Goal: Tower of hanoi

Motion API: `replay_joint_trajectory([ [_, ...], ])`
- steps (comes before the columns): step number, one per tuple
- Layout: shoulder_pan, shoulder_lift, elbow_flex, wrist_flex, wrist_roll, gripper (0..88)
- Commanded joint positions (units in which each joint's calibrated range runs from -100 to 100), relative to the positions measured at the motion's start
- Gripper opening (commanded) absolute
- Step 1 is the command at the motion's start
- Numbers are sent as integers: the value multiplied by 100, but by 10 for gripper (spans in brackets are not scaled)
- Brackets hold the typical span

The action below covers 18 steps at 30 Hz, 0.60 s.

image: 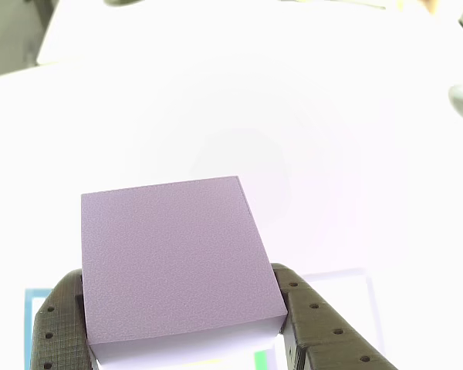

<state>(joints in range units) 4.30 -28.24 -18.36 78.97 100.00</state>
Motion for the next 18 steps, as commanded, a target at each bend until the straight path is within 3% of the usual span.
replay_joint_trajectory([
  [1,-411,-103,-773,661,0,81],
  [18,-2079,-111,-1527,1406,0,72],
])
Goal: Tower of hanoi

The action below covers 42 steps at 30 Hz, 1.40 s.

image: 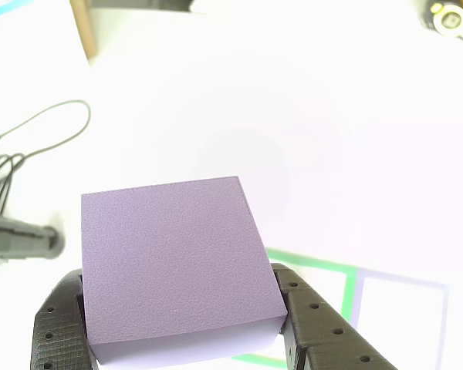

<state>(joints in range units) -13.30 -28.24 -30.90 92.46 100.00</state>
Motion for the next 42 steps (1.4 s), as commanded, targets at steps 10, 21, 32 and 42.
replay_joint_trajectory([
  [10,-827,-111,299,82,0,76],
  [21,-836,-975,4790,-3043,0,81],
  [32,-856,-79,8690,-8517,0,77],
  [42,-884,2529,9181,-12314,0,75],
])
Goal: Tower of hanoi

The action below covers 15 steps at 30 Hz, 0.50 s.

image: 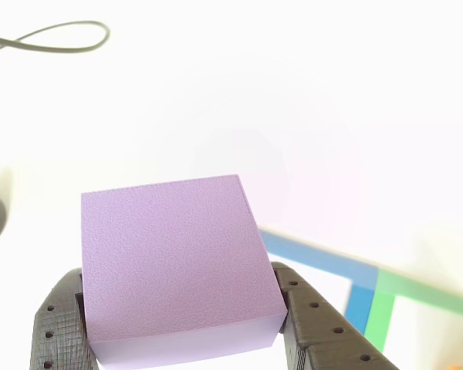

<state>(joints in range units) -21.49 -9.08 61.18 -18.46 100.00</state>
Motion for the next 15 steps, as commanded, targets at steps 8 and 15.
replay_joint_trajectory([
  [8,1,1687,191,-2567,0,73],
  [15,40,2365,127,-3247,0,73],
])
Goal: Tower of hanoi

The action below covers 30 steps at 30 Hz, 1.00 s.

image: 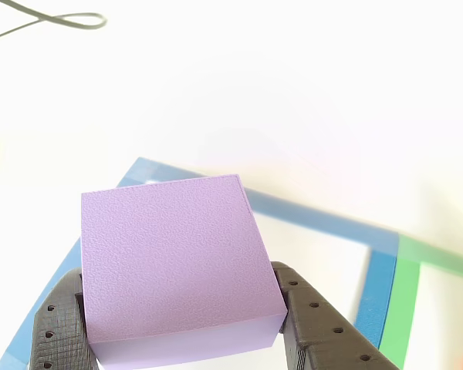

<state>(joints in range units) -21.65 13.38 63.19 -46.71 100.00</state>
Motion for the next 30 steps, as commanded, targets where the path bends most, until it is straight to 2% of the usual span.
replay_joint_trajectory([
  [1,66,192,-82,-487,0,73],
  [20,181,1048,-528,-1013,0,74],
  [30,190,1234,-537,-1191,0,105],
])
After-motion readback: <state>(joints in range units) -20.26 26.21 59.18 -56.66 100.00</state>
